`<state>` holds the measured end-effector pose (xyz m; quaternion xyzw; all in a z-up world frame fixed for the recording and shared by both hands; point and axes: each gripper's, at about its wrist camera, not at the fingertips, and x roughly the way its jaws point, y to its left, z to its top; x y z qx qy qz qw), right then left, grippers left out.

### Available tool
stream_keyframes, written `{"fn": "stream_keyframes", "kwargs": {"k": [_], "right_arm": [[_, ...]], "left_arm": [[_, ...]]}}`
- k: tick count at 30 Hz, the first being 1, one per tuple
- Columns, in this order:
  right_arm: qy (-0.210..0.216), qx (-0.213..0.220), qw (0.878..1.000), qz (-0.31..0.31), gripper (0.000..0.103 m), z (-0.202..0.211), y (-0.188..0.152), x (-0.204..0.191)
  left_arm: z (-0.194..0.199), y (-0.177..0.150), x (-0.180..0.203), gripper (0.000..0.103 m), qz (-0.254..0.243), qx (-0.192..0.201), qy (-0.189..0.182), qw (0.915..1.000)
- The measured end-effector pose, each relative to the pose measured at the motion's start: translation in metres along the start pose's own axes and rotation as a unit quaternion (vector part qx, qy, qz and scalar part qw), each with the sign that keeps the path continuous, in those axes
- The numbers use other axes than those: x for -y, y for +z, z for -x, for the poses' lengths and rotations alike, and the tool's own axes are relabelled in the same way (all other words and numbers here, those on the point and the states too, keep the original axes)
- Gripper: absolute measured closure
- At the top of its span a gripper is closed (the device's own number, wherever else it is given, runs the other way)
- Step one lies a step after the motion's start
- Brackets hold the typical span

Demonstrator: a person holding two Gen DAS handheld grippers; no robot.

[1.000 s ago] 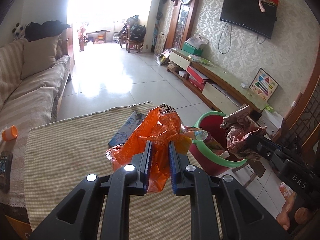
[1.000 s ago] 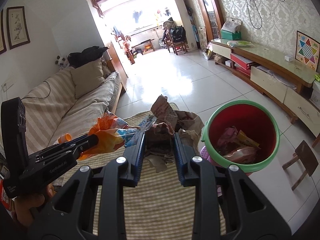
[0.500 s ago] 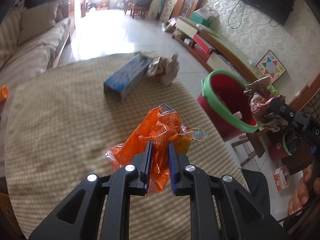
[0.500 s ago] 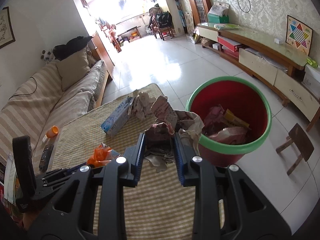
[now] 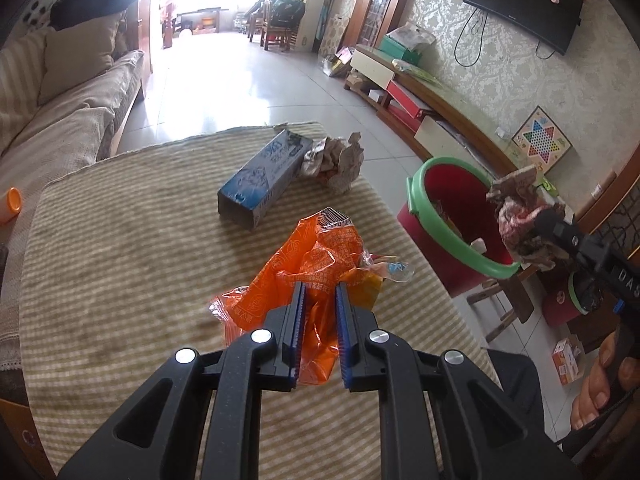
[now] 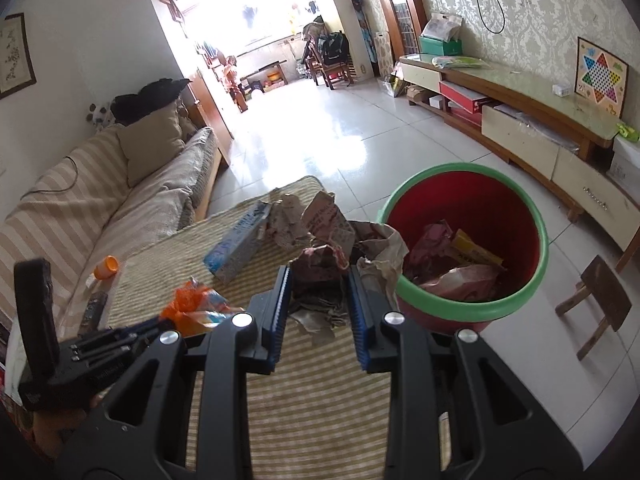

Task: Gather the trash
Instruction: 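Carry the orange bag and crumpled paper over the red bucket with both tools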

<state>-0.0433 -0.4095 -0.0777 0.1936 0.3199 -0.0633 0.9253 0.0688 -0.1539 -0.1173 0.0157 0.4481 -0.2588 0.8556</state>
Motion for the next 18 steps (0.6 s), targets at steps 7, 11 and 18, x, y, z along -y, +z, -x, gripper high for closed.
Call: {"fn": "stream_keyframes", "kwargs": {"k": [7,11,18], "right_arm": [[-0.02,-0.003,0.999,-0.041,0.075,-0.007,0.007,0.039],[-0.033,-0.01,0.998,-0.046,0.075,-0.011,0.006,0.055],[-0.045,0.001,0.997,-0.06,0.075,-0.011,0.013,0.077]], "left_arm": [[-0.022,0.026,0.016,0.091,0.007,0.0,-0.01,0.9999],[-0.032,0.038,0.036,0.091,0.0,0.007,-0.023,0.9997],[-0.044,0.054,0.07,0.091,-0.027,0.01,-0.038,0.9989]]}}
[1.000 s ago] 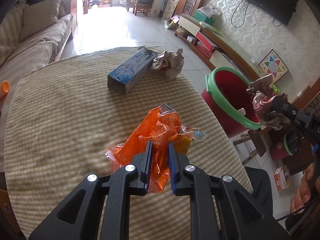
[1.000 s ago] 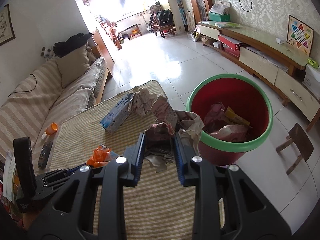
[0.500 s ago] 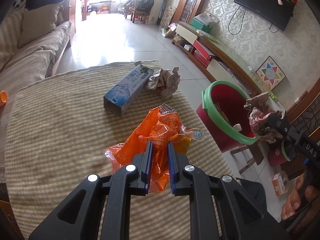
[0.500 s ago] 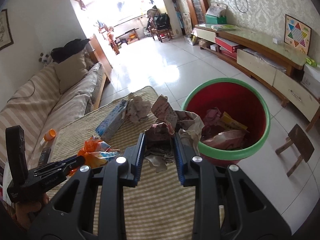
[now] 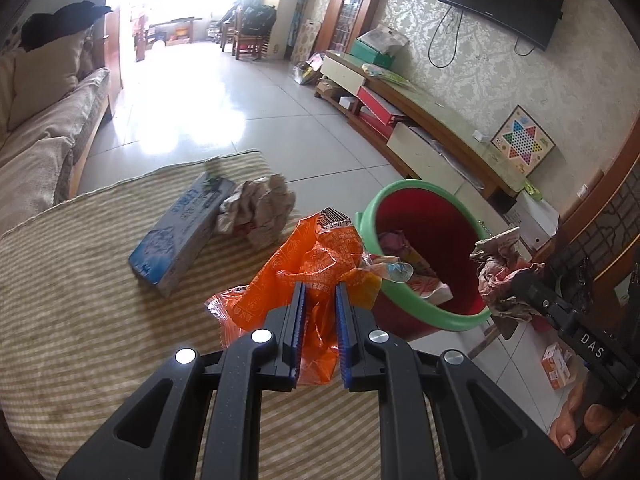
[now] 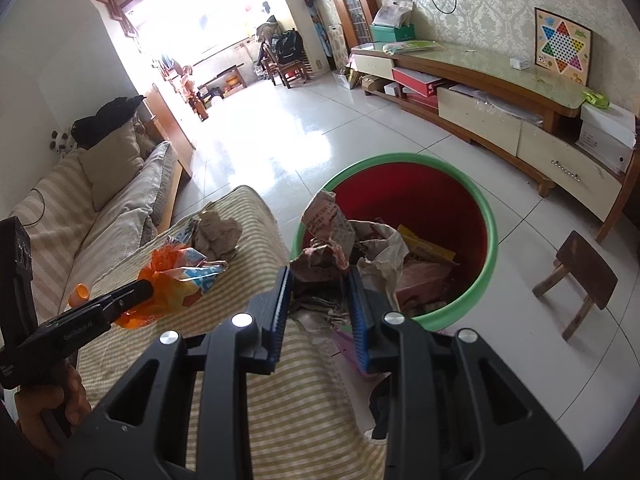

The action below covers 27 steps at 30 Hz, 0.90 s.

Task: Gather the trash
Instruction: 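Carry the orange bag and crumpled paper over the red bucket with both tools, then open both tools over the red bucket to drop the bag and paper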

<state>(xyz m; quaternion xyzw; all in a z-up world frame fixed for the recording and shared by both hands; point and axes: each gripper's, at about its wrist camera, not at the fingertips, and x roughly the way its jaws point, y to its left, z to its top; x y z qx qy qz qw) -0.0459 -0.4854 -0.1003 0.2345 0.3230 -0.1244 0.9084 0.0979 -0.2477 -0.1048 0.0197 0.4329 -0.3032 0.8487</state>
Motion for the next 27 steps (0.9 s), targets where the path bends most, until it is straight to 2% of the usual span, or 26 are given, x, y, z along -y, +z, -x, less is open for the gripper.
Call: {"fn": "stream_keyframes", "kwargs": {"k": [4,11,18,19,20,21,22,23,26,27], "right_arm": [[-0.006,0.007,1.0,-0.006,0.075,-0.002,0.008,0.012],[-0.019,0.012,0.999,-0.024,0.075,-0.011,0.021,0.039],[-0.031,0.017,0.999,-0.032,0.075,-0.021,0.03,0.053],[-0.033,0.017,0.999,-0.032,0.073,-0.022,0.031,0.054],[-0.036,0.017,0.999,-0.033,0.067,-0.024,0.032,0.055],[-0.041,0.015,0.998,-0.036,0.059,-0.027,0.034,0.057],[-0.044,0.017,0.998,-0.039,0.037,-0.029,0.035,0.058],[-0.047,0.023,0.998,-0.04,0.03,-0.028,0.035,0.058],[-0.048,0.024,0.998,-0.027,0.03,-0.028,0.035,0.052],[-0.047,0.022,0.998,-0.023,0.03,-0.028,0.033,0.049]], "left_arm": [[-0.013,0.013,0.016,0.091,-0.007,-0.002,-0.013,0.9999],[-0.055,0.038,0.058,0.091,-0.037,-0.028,-0.042,0.998],[-0.086,0.051,0.09,0.089,-0.064,-0.045,-0.056,0.9954],[-0.09,0.053,0.092,0.087,-0.064,-0.048,-0.056,0.9952],[-0.093,0.054,0.093,0.081,-0.064,-0.052,-0.055,0.9951],[-0.094,0.053,0.092,0.058,-0.064,-0.053,-0.05,0.9953],[-0.092,0.052,0.089,0.038,-0.064,-0.048,-0.046,0.9957],[-0.087,0.05,0.084,0.036,-0.063,-0.038,-0.04,0.9965],[-0.072,0.049,0.062,0.036,-0.071,-0.022,-0.014,0.9972],[-0.062,0.048,0.047,0.032,-0.074,-0.013,0.006,0.9972]]}}
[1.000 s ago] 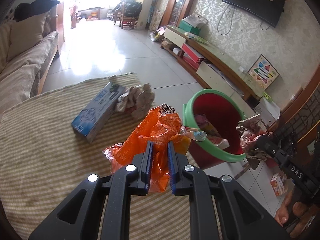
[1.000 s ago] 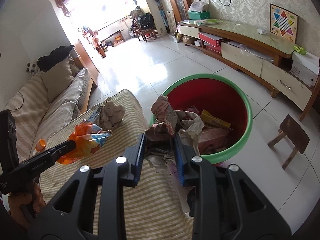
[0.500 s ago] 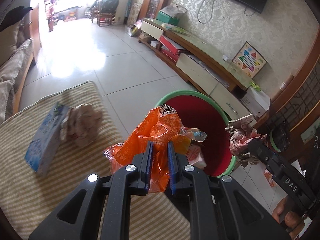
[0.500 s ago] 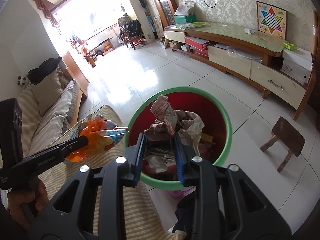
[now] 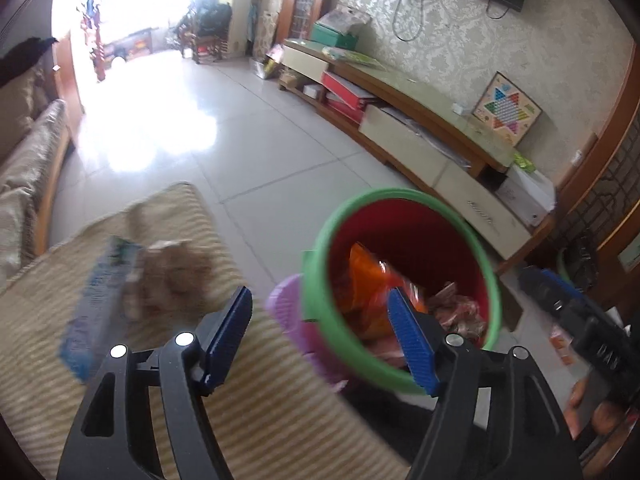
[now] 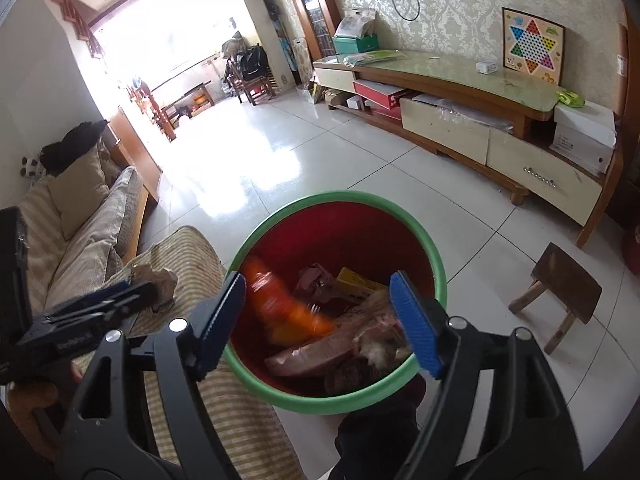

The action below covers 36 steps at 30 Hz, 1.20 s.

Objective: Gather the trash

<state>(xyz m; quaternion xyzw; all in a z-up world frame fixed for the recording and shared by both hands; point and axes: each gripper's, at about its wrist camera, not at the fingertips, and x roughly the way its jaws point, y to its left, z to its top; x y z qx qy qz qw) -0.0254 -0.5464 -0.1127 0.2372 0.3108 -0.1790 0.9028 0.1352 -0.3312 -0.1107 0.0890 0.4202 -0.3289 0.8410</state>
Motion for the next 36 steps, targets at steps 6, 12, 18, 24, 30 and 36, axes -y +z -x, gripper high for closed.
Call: {"fn": "stream_keyframes", "kwargs": {"k": [6,12,18,24,30,36], "right_arm": [[0.032,-0.022,0.999,0.008,0.027,-0.009,-0.006,-0.027],[0.081,-0.041,0.996,0.028,0.027,-0.026,-0.007,-0.077],[0.111,-0.066,0.99,0.058,0.024,-0.041,-0.006,-0.116],[0.131,-0.093,0.984,0.081,0.024,-0.063,-0.001,-0.148],[0.149,-0.139,0.976,0.079,0.024,-0.118,-0.005,-0.191],[0.123,-0.179,0.971,0.101,0.024,-0.17,-0.024,-0.229]], "left_arm": [[0.026,-0.011,-0.091,0.021,0.034,0.0,0.104,0.994],[0.001,-0.012,-0.149,0.021,0.033,-0.064,0.136,0.9881],[-0.039,-0.006,-0.158,0.021,0.023,-0.11,0.105,0.9881],[-0.043,-0.023,-0.162,0.053,0.039,-0.116,0.077,0.9895],[0.021,-0.069,-0.164,0.053,0.087,-0.075,0.085,0.9898],[0.103,-0.107,-0.166,0.053,0.13,-0.03,0.122,0.9836]]}}
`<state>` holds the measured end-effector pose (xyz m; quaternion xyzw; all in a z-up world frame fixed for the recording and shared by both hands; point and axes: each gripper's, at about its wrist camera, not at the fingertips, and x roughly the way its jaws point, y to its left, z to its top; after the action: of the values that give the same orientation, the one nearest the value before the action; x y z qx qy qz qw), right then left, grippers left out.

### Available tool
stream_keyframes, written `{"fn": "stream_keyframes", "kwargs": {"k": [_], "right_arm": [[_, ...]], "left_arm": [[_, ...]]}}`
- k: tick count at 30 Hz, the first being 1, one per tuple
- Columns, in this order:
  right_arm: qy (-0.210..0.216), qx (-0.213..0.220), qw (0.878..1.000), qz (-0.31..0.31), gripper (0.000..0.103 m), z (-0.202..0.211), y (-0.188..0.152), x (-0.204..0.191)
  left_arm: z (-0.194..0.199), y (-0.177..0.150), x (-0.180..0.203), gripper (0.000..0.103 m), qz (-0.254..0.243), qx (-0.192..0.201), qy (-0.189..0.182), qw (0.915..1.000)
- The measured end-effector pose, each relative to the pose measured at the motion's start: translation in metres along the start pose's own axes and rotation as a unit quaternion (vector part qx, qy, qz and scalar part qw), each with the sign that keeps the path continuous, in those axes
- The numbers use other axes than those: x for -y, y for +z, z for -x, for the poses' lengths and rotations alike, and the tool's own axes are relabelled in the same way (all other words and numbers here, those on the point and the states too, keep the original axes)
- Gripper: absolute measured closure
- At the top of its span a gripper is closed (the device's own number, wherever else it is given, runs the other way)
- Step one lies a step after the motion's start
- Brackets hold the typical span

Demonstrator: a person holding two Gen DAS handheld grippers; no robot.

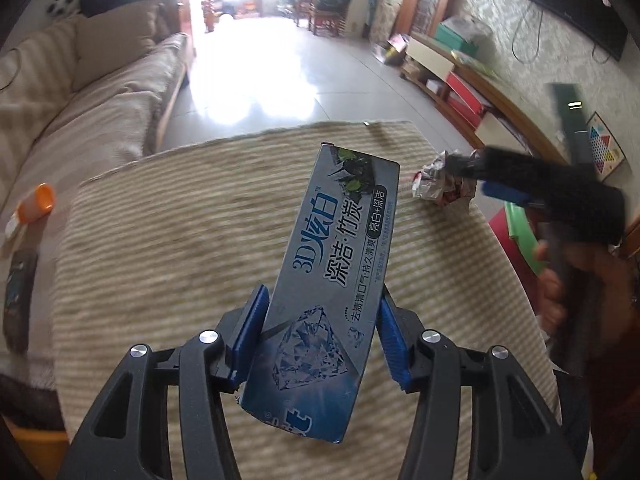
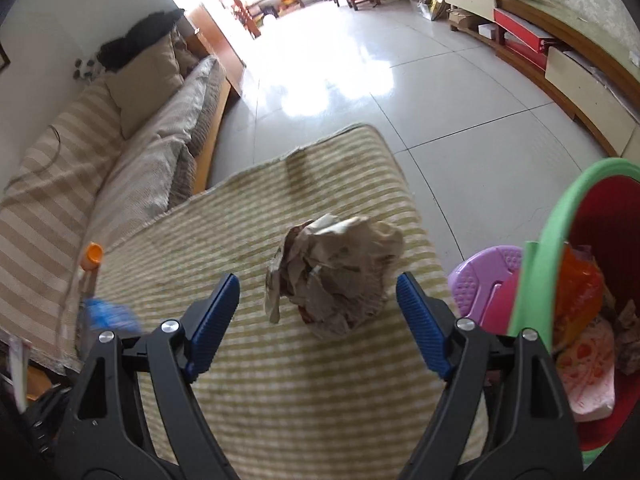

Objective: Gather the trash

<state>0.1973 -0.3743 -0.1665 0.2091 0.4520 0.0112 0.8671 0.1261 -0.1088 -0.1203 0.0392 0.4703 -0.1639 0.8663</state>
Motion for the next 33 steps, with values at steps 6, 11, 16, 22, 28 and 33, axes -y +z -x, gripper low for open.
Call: {"fn": "stream_keyframes", "kwargs": {"k": [6,11,16,22,28,33], "right_arm": [[-0.026,-0.014,0.999,0.04,0.07,-0.013,-0.004,-0.027],[0.012,0.003,0.999,0.034,0.074,0.024,-0.024,-0.04],[0.049,0.005,0.997,0.064,0.074,0.068,-0.066,-0.067],[0.026,-0.05,0.992,0.116,0.071,0.057,-0.111,-0.087],[0.008,-0.05,0.992,0.114,0.043,0.052,-0.131,-0.085],[-0.003,-0.051,0.995,0.089,0.046,0.043,-0.128,-0.081]], "left_arm": [[0.044,-0.008,-0.026,0.053,0.036,0.043,0.016,0.9983],[0.06,-0.014,-0.033,0.053,0.052,0.062,0.014,0.9966],[0.074,-0.028,-0.036,0.053,0.058,0.071,0.009,0.9957],[0.077,-0.044,-0.033,0.053,0.06,0.062,-0.001,0.9963],[0.082,-0.058,-0.036,0.056,0.066,0.059,-0.002,0.9961],[0.084,-0.061,-0.038,0.073,0.069,0.06,0.0,0.9958]]}}
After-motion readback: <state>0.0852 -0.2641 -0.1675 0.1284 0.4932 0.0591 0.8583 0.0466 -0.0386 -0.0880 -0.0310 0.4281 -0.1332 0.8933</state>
